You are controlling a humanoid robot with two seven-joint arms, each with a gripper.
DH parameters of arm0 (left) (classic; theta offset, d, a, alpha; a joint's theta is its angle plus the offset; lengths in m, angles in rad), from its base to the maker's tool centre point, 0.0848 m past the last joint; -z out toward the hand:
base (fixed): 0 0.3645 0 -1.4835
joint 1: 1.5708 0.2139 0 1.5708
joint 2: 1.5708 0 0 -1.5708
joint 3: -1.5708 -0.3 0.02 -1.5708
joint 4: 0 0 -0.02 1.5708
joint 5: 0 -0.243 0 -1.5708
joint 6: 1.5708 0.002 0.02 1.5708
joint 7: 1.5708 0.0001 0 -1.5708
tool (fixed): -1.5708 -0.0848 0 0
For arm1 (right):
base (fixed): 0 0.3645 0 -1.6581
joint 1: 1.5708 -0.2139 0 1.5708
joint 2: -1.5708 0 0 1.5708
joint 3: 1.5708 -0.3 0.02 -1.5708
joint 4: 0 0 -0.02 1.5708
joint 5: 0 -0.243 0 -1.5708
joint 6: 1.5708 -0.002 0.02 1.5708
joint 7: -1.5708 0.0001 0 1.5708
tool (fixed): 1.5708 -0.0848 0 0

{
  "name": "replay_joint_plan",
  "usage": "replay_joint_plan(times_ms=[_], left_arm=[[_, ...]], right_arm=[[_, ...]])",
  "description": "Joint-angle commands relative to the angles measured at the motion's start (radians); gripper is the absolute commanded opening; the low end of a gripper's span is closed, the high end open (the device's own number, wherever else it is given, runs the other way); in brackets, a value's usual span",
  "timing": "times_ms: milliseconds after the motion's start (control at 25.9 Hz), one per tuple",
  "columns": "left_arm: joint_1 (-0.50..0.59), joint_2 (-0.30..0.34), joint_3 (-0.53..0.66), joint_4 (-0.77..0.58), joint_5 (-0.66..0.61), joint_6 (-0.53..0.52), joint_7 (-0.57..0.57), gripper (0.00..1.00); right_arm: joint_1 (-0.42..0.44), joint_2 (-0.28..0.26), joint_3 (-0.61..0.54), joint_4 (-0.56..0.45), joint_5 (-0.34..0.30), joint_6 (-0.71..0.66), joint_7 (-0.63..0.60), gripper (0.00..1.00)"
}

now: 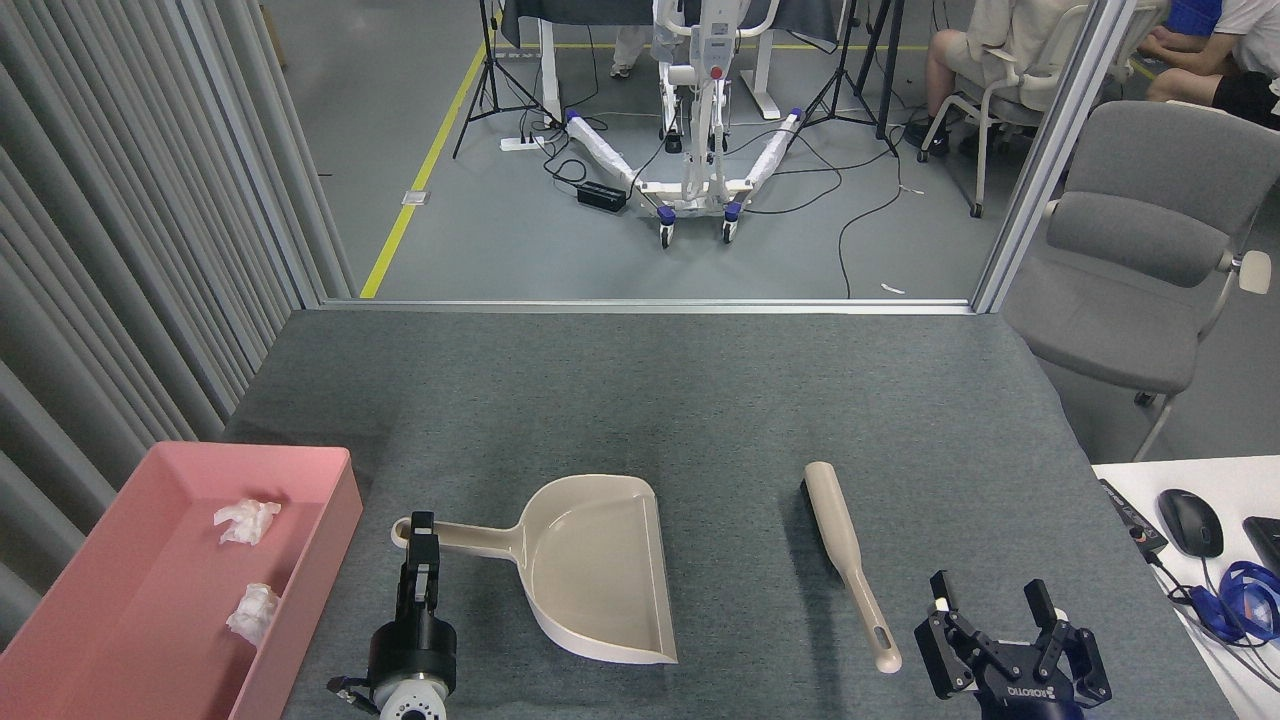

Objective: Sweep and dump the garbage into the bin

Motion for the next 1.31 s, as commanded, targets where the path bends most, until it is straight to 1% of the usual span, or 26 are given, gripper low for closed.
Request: replay_joint_plan(times_ms=[0, 39, 77, 116, 155, 193, 387, 541, 696, 851, 889, 928, 1005, 1044, 1082, 1160, 1276], left_arm=[[-0.006, -0.015, 0.004, 0.040, -0.010, -0.029, -0.001, 0.10], [-0.009, -0.015, 0.004, 0.046, -0.010, -0.029, -0.002, 0.21], [-0.013, -0.014, 0.004, 0.048, -0.008, -0.028, -0.002, 0.36], [-0.013, -0.014, 0.005, 0.052, -0.008, -0.025, -0.002, 0.56], [-0.013, -0.012, 0.005, 0.058, -0.008, -0.025, -0.002, 0.83], [-0.011, -0.012, 0.007, 0.067, -0.007, -0.031, -0.002, 0.99], [-0.005, -0.008, 0.004, 0.083, -0.007, -0.071, -0.007, 0.99], [0.003, -0.002, 0.002, 0.089, -0.004, -0.069, -0.010, 0.99], [0.014, 0.000, -0.002, 0.087, -0.004, -0.069, -0.013, 0.99], [0.058, 0.003, -0.005, 0.055, -0.008, -0.069, -0.005, 0.99], [0.073, 0.015, -0.008, 0.035, -0.011, -0.071, -0.002, 0.99], [0.103, 0.043, -0.016, 0.005, -0.011, -0.069, -0.001, 0.99], [0.152, 0.116, -0.031, -0.084, -0.022, -0.068, 0.001, 0.99], [0.173, 0.132, -0.041, -0.130, -0.054, -0.061, 0.001, 0.99], [0.196, 0.136, -0.044, -0.175, -0.112, -0.058, 0.004, 0.99], [0.237, 0.139, -0.044, -0.273, -0.266, -0.046, 0.004, 0.99], [0.257, 0.159, -0.044, -0.390, -0.438, -0.009, -0.010, 0.99]], right_arm=[[0.000, 0.000, 0.000, 0.000, 0.000, 0.000, -0.003, 0.96], [0.000, 0.000, -0.001, 0.000, 0.000, 0.000, -0.003, 0.96], [0.000, 0.003, -0.001, 0.000, 0.000, 0.000, -0.003, 0.96], [0.000, 0.003, -0.001, 0.000, 0.000, 0.000, -0.003, 0.96], [0.000, 0.003, 0.000, 0.000, 0.000, 0.000, -0.003, 0.96], [0.000, 0.005, -0.001, 0.000, 0.000, 0.000, -0.003, 0.96], [0.000, 0.009, 0.000, 0.000, 0.002, 0.000, -0.001, 0.96], [0.000, 0.011, 0.002, 0.000, 0.022, -0.015, -0.001, 0.96], [-0.001, 0.012, -0.001, 0.000, 0.022, -0.030, -0.001, 0.96], [-0.001, 0.015, -0.003, 0.002, 0.022, -0.023, -0.001, 0.96], [-0.001, 0.017, -0.003, 0.003, 0.022, -0.021, 0.000, 0.96], [-0.003, 0.015, -0.005, 0.003, 0.022, -0.018, 0.004, 0.96], [-0.003, 0.014, -0.003, 0.005, 0.022, -0.007, 0.011, 0.96], [-0.003, 0.014, -0.003, 0.003, 0.022, 0.000, 0.016, 0.96], [-0.003, 0.012, -0.001, 0.003, 0.022, 0.009, 0.022, 0.96], [-0.001, 0.012, -0.001, 0.003, 0.022, 0.017, 0.031, 0.96], [-0.001, 0.009, 0.000, 0.003, 0.022, 0.017, 0.036, 0.96]])
